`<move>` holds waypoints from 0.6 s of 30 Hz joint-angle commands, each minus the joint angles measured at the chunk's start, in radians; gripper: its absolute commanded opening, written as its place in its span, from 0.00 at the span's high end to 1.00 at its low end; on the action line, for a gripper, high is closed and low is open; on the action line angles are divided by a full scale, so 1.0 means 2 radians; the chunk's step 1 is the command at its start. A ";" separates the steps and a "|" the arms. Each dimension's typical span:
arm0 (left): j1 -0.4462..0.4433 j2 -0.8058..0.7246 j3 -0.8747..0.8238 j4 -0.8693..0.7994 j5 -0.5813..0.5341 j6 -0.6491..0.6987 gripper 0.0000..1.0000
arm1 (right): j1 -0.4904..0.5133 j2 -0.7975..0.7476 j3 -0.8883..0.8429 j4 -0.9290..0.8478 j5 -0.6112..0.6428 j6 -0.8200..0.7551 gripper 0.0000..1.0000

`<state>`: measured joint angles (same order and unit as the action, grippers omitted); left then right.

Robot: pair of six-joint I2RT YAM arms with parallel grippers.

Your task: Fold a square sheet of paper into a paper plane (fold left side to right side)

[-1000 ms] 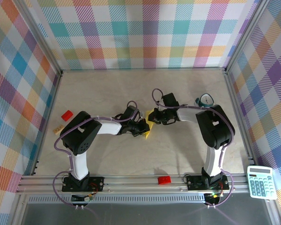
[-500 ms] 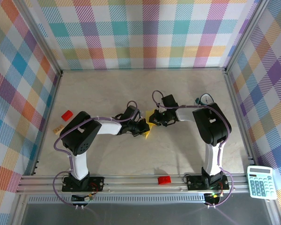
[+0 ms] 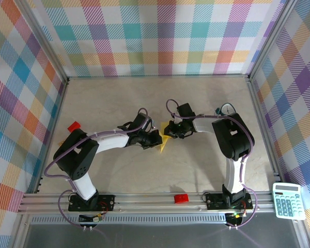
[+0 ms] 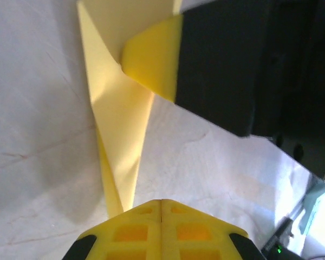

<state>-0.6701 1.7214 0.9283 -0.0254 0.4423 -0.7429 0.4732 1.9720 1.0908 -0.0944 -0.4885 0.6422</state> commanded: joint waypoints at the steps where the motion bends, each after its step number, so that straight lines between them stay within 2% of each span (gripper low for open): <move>1: -0.008 0.005 0.011 -0.008 0.059 0.008 1.00 | 0.004 0.032 -0.003 -0.059 0.045 -0.017 1.00; 11: -0.018 0.056 0.045 -0.008 0.083 0.013 1.00 | 0.007 0.038 0.004 -0.073 0.051 -0.025 1.00; 18: -0.019 0.067 0.050 -0.034 0.063 0.027 1.00 | 0.009 0.040 0.005 -0.075 0.053 -0.026 1.00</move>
<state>-0.7048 1.8393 1.0000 -0.0475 0.5751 -0.7166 0.4839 1.9827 1.1198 -0.1402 -0.4862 0.6125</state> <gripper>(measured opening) 0.050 0.050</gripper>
